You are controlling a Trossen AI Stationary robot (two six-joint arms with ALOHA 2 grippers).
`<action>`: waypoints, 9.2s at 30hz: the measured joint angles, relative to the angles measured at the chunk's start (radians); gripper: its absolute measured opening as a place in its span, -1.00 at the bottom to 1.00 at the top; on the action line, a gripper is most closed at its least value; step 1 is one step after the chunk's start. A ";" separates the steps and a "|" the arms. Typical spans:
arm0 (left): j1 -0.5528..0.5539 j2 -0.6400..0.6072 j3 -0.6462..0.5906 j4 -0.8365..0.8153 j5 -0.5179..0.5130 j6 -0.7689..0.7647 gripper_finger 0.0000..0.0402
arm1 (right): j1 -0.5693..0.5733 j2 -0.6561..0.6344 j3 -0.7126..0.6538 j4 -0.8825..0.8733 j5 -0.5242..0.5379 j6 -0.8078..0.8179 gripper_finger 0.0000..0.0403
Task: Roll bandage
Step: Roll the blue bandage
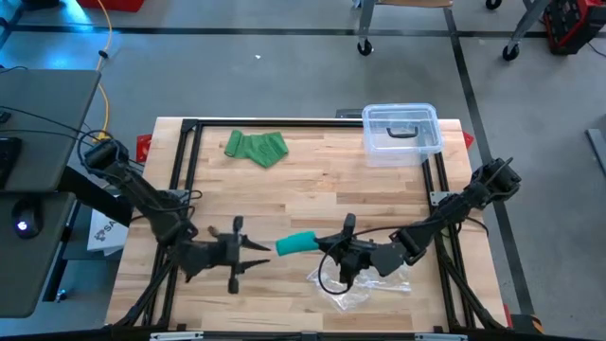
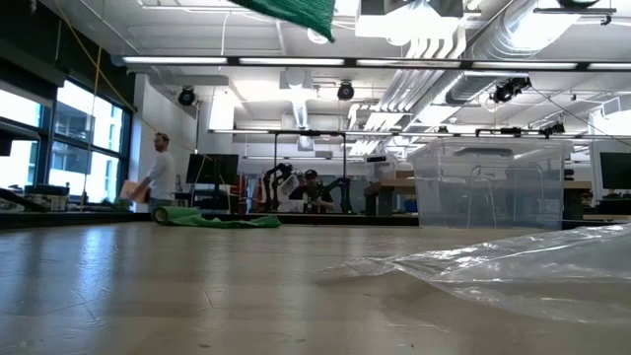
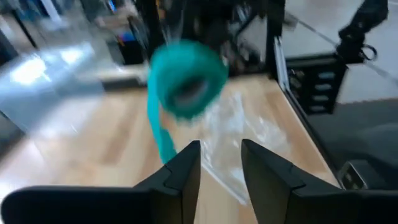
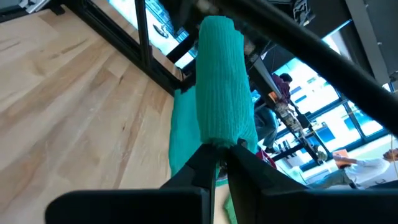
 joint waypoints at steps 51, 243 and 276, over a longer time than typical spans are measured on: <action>0.073 0.069 0.093 0.227 -0.156 0.063 -0.98 | 0.050 -0.034 0.001 -0.143 0.166 0.143 0.00; 0.421 0.539 -0.209 0.442 0.344 -0.314 -0.91 | -0.413 0.188 0.013 -0.215 -0.645 0.668 -1.00; 0.356 0.433 -0.208 0.216 0.382 -0.378 -1.00 | -0.630 0.305 0.014 -0.088 -0.800 0.835 0.03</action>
